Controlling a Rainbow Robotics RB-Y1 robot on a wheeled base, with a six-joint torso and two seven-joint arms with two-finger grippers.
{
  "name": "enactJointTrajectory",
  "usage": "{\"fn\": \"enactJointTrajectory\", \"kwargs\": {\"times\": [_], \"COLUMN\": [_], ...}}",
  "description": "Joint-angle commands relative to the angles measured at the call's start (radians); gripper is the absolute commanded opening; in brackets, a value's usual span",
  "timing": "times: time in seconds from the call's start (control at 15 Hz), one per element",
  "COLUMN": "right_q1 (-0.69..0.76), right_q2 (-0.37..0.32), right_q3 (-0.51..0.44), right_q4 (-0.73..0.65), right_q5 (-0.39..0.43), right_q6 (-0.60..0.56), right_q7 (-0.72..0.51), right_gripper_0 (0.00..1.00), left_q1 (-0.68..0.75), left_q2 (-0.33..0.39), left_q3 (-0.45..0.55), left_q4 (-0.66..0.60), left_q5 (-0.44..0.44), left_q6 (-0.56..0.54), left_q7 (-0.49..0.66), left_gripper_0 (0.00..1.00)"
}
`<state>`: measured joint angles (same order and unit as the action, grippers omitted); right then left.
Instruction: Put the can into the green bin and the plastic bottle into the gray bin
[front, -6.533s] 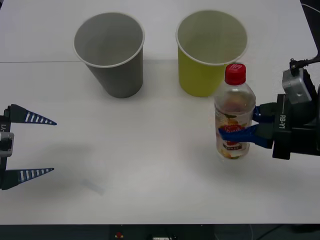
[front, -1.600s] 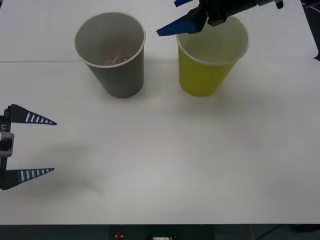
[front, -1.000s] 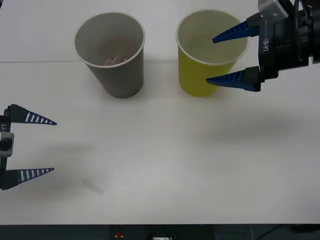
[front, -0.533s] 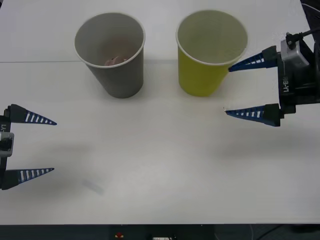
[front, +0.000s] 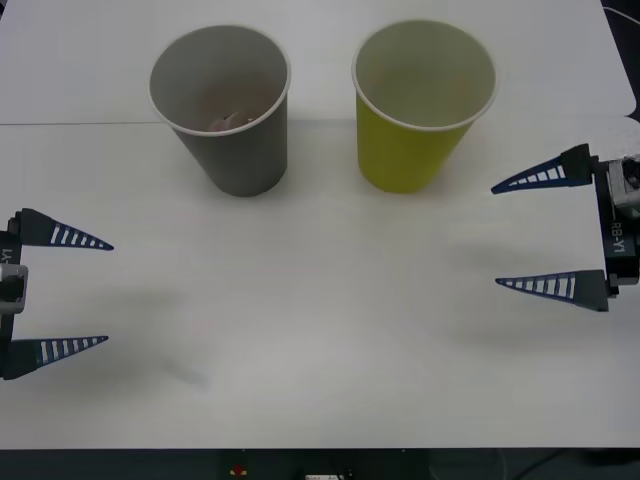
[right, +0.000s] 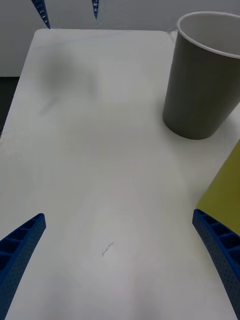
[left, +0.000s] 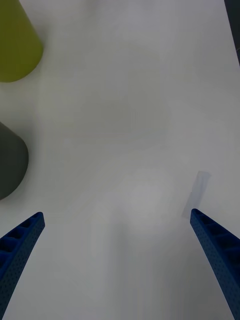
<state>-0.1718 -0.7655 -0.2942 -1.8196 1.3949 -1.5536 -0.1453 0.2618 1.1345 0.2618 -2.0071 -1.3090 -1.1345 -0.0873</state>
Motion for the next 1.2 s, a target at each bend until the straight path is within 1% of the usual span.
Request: {"fn": "enactJointTrajectory", "kwargs": {"times": [0.07,0.4,0.67,1.2], "right_q1": [0.041,0.097,0.149,0.166], "right_q2": [0.000,-0.005,-0.032,-0.043], "right_q3": [-0.014,-0.040,-0.057,-0.075], "right_q4": [0.000,-0.001,-0.007,-0.007], "right_q5": [0.001,0.015,0.015,0.018], "right_q6": [-0.017,-0.017,-0.017,-0.017], "right_q7": [0.036,0.049,0.064,0.064], "right_gripper_0": [1.00,1.00,1.00,1.00], "left_q1": [0.000,0.000,0.000,0.000], "left_q2": [0.000,0.000,0.000,0.000], "left_q3": [0.000,0.000,0.000,0.000], "left_q4": [0.000,0.000,0.000,0.000], "left_q5": [0.000,0.000,0.000,0.000], "left_q6": [0.000,0.000,0.000,0.000], "left_q7": [0.000,0.000,0.000,0.000], "left_gripper_0": [1.00,1.00,1.00,1.00]}}
